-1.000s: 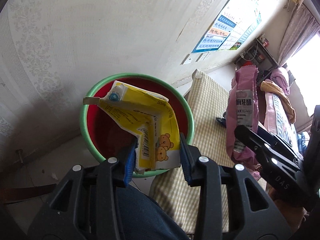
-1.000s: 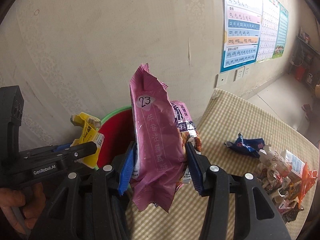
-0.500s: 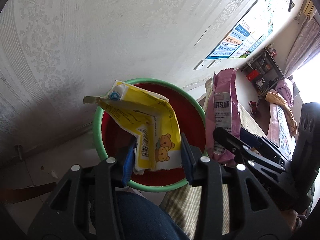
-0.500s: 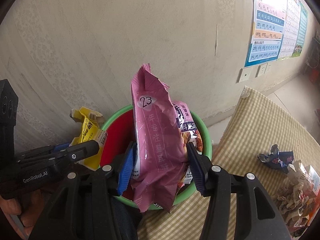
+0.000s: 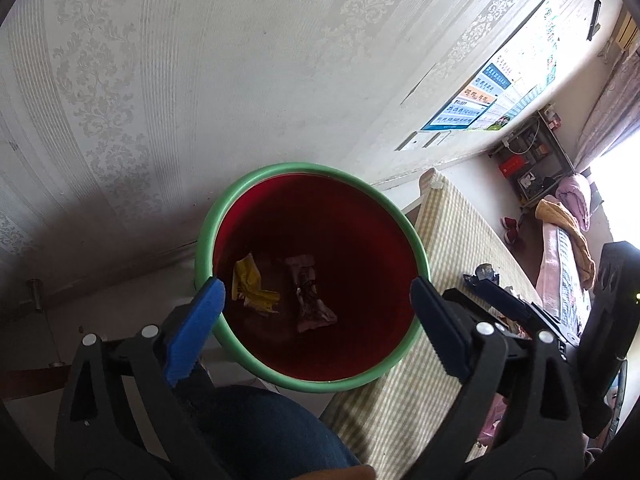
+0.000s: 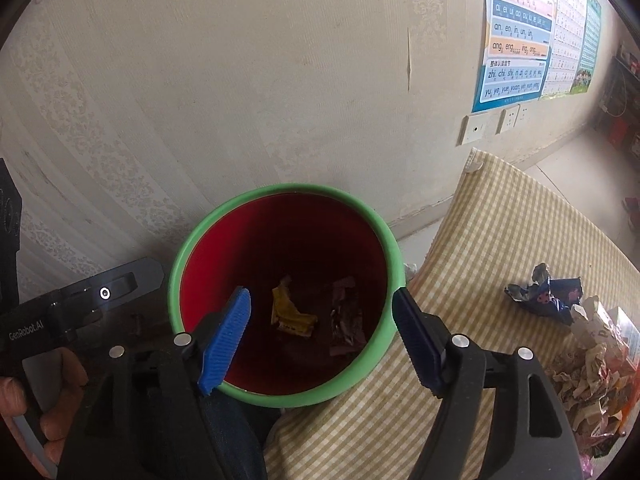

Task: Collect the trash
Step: 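Open both tools to drop the packages into the bucket, then move both open tools back over the wrapper pile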

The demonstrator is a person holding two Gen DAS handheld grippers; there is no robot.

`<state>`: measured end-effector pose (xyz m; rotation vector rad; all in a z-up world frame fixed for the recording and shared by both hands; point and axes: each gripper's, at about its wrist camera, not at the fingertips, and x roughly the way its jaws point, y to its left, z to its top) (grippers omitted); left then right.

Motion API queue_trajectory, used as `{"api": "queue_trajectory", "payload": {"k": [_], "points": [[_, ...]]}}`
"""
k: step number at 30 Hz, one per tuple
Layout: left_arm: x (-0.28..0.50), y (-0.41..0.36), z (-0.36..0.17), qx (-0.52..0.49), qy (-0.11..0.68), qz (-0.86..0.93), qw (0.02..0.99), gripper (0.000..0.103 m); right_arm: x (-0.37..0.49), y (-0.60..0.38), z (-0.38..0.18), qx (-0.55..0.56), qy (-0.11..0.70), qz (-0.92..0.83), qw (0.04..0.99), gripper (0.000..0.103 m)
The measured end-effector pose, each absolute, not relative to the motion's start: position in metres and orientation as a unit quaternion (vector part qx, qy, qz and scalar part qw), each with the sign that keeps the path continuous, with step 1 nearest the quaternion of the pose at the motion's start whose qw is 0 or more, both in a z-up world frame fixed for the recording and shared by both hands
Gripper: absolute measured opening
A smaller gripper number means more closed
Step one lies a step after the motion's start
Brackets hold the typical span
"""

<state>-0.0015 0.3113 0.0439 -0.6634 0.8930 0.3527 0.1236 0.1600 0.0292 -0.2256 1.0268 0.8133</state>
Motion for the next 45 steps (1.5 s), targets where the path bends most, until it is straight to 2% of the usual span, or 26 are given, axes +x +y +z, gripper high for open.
{"api": "queue_trajectory", "payload": {"k": [21,33,45], "points": [[-0.004,0.22,0.08,-0.254,0.425,0.127,0.86,0.097,0.095,0.03,0.073,-0.054,0.453,0.307,0.835,0.073],[0.037,0.143,0.087,-0.215,0.437,0.071,0.871,0.097,0.105,-0.06,0.084,-0.015,0.443,0.251,0.861,0.073],[0.082,0.069,0.08,-0.179,0.457,0.018,0.871,0.097,0.121,-0.162,0.07,0.03,0.453,0.171,0.874,0.073]]}}
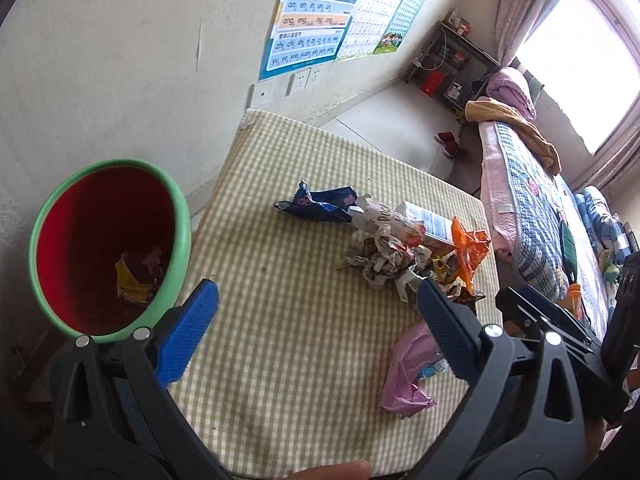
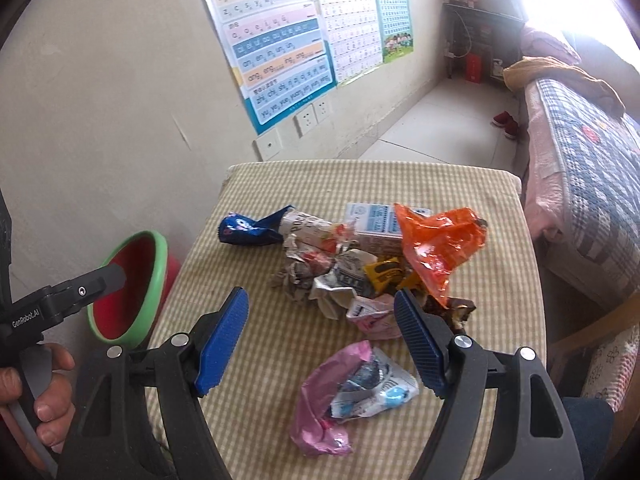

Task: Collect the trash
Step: 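Move both open tools back over the wrapper pile, then grasp the blue Oreo wrapper with left tool while right tool grasps orange bag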

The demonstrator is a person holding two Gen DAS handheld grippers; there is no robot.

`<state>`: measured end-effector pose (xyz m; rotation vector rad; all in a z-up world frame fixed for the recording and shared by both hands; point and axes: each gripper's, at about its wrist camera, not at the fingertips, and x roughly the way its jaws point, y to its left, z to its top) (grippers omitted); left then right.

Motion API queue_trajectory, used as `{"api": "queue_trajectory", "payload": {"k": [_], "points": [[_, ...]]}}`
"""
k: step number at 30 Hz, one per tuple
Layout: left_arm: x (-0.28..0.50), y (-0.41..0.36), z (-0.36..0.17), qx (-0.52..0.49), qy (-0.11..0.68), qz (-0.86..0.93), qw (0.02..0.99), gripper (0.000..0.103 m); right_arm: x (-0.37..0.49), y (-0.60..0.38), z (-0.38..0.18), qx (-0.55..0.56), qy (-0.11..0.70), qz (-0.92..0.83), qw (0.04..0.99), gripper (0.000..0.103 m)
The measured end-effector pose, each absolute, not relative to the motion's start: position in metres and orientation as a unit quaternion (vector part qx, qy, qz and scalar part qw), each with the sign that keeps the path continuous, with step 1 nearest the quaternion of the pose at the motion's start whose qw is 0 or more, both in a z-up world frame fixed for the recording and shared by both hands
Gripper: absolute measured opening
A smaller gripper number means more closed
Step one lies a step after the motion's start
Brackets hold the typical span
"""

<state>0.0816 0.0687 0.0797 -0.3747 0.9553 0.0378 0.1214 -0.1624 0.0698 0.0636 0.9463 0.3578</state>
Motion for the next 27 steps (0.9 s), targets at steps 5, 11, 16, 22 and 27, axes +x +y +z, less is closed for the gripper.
{"api": "queue_trajectory", "payload": {"k": [5,11,16,22,27], "points": [[0.098,0.051,0.073,-0.164,0.467,0.007,0.869,0.097,0.13,-0.196,0.061,0.048,0.459,0.142,0.876,0.073],[0.121,0.048,0.06,-0.157,0.481,0.012,0.862,0.097,0.149,-0.218,0.048,0.065,0.469,0.119,0.873,0.073],[0.143,0.054,0.046,-0.148,0.492,0.022,0.858,0.097,0.168,-0.225,0.034,0.074,0.478,0.109,0.868,0.073],[0.171,0.064,0.026,-0.138,0.504,0.028,0.852,0.097,0.193,-0.224,0.014,0.074,0.493,0.102,0.861,0.073],[0.196,0.072,0.005,-0.14,0.515,0.028,0.845,0.097,0.213,-0.225,0.002,0.092,0.498,0.09,0.858,0.073]]}}
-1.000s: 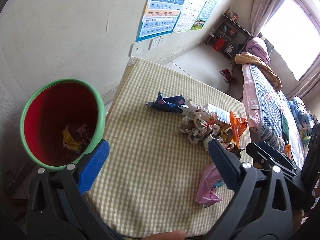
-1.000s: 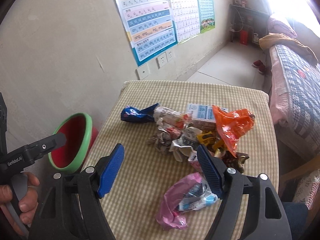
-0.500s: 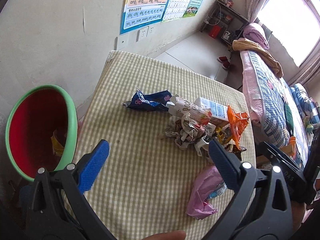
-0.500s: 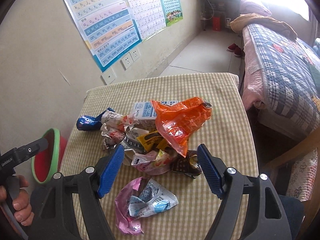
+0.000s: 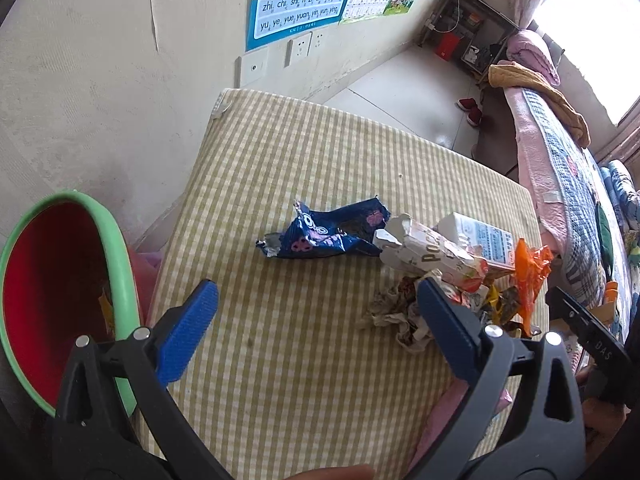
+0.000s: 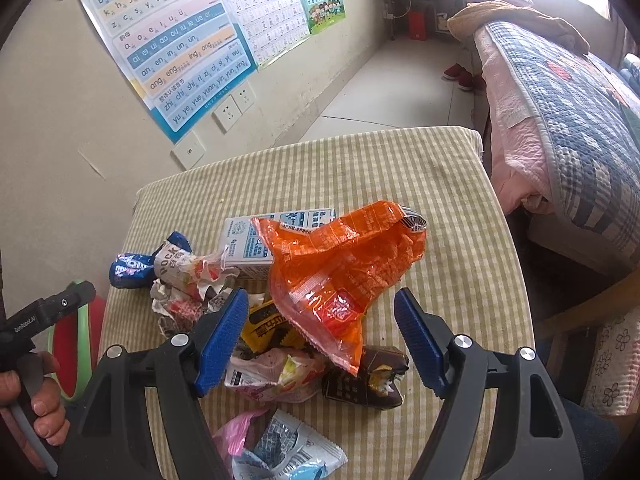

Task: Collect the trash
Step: 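Grasp the blue Oreo wrapper with left tool while right tool grasps orange bag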

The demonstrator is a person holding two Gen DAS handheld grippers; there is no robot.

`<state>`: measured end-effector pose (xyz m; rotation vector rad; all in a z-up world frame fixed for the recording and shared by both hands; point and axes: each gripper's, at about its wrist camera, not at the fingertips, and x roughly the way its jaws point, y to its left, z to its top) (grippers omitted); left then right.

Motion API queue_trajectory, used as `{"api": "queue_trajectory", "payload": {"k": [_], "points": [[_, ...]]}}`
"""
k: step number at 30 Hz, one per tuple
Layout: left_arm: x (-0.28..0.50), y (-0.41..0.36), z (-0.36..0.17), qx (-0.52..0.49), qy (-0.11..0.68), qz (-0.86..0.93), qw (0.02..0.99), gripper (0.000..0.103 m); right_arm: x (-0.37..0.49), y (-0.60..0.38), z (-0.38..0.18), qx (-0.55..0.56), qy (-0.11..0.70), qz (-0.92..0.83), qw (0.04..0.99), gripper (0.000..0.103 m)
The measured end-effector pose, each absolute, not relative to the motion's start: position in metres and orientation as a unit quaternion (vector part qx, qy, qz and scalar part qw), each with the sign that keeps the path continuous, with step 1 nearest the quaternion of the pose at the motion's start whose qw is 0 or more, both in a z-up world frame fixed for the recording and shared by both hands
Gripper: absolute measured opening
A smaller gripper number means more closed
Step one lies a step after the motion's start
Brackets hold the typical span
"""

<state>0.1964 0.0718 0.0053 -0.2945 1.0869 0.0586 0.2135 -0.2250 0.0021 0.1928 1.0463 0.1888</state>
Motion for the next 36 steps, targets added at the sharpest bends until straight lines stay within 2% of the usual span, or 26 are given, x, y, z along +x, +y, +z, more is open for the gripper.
{"api": "queue_trajectory", "payload": {"k": [9,13,17,19,22,24,28,30,36], "points": [[0.227,0.081,-0.025,-0.15,0.518,0.024,0.842,0.097,0.244,-0.231,-0.015,0.129,0.503,0.055,0.853,0.075],[0.235,0.08,-0.035,-0.15,0.524,0.018,0.838,0.097,0.251,-0.237,-0.025,0.159,0.508,0.05,0.845,0.082],[0.241,0.077,-0.045,-0.153,0.529,0.01,0.834,0.096,0.253,-0.24,-0.034,0.186,0.517,0.063,0.833,0.081],[0.241,0.077,-0.047,-0.157,0.531,0.006,0.833,0.091,0.253,-0.241,-0.034,0.196,0.516,0.069,0.831,0.08],[0.239,0.076,-0.047,-0.158,0.533,0.001,0.831,0.075,0.251,-0.242,-0.032,0.199,0.515,0.074,0.83,0.078],[0.238,0.076,-0.046,-0.157,0.534,-0.003,0.831,0.06,0.249,-0.243,-0.032,0.202,0.516,0.078,0.829,0.077],[0.233,0.076,-0.042,-0.154,0.533,-0.008,0.832,0.043,0.243,-0.244,-0.028,0.202,0.515,0.079,0.83,0.074],[0.231,0.076,-0.039,-0.153,0.532,-0.01,0.833,0.028,0.239,-0.244,-0.024,0.202,0.512,0.08,0.831,0.074],[0.224,0.078,-0.025,-0.157,0.524,-0.013,0.837,0.012,0.227,-0.249,-0.011,0.199,0.498,0.08,0.84,0.074]]}}
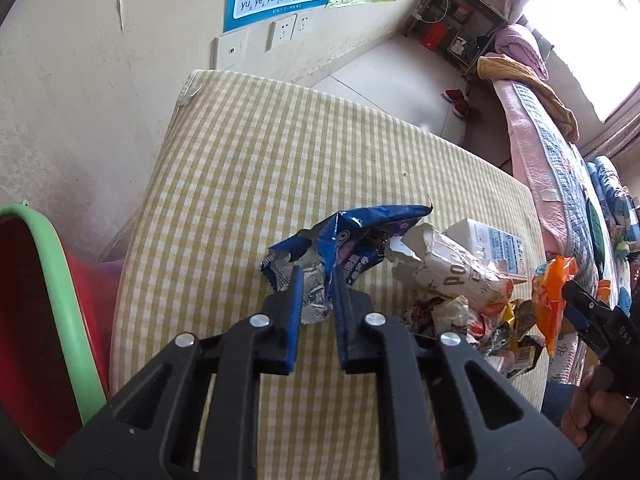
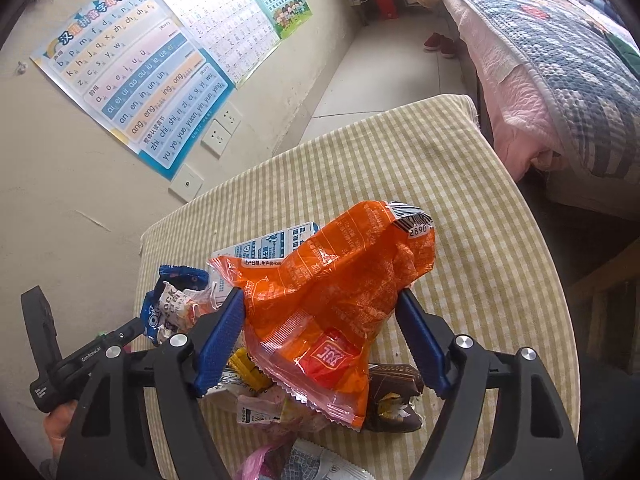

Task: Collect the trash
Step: 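Grasp the blue Oreo wrapper with left tool while right tool grasps orange bag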

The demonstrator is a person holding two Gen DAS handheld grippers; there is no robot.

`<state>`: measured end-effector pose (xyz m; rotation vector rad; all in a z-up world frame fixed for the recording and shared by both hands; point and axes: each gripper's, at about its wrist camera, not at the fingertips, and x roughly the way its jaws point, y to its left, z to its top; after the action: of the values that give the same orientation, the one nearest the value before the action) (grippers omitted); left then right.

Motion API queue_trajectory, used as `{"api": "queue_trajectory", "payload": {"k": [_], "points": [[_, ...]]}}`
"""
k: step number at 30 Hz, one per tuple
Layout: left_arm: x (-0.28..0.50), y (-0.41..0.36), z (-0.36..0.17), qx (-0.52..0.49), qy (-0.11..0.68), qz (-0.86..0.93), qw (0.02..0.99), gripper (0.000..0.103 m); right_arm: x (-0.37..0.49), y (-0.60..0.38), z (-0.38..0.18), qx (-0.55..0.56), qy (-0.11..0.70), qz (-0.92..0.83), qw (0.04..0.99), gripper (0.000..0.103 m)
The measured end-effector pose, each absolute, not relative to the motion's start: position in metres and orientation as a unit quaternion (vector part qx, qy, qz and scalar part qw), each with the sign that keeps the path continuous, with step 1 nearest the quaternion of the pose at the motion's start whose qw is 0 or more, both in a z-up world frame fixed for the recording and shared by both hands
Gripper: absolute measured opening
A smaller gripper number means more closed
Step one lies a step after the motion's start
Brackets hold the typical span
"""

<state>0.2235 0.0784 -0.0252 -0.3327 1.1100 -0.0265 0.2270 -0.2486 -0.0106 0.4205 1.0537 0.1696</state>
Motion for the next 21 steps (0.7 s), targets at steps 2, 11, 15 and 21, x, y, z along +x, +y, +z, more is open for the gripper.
{"api": "queue_trajectory", "payload": {"k": [2,11,15,21], "points": [[0.219,0.078,-0.019,-0.157,0.521,-0.013,0.839,0.006,0.223,-0.25,-0.004,0.198,0.493,0.08,0.843,0.074],[0.205,0.071,-0.017,-0.135,0.527,-0.003,0.839,0.047,0.202,-0.253,0.014,0.19,0.476,0.081,0.855,0.074],[0.209,0.069,-0.023,-0.132,0.532,0.0,0.836,0.05,0.197,-0.253,0.009,0.191,0.483,0.081,0.851,0.074],[0.228,0.066,-0.049,-0.137,0.56,-0.005,0.817,0.047,0.2,-0.254,0.003,0.191,0.488,0.079,0.848,0.074]]}}
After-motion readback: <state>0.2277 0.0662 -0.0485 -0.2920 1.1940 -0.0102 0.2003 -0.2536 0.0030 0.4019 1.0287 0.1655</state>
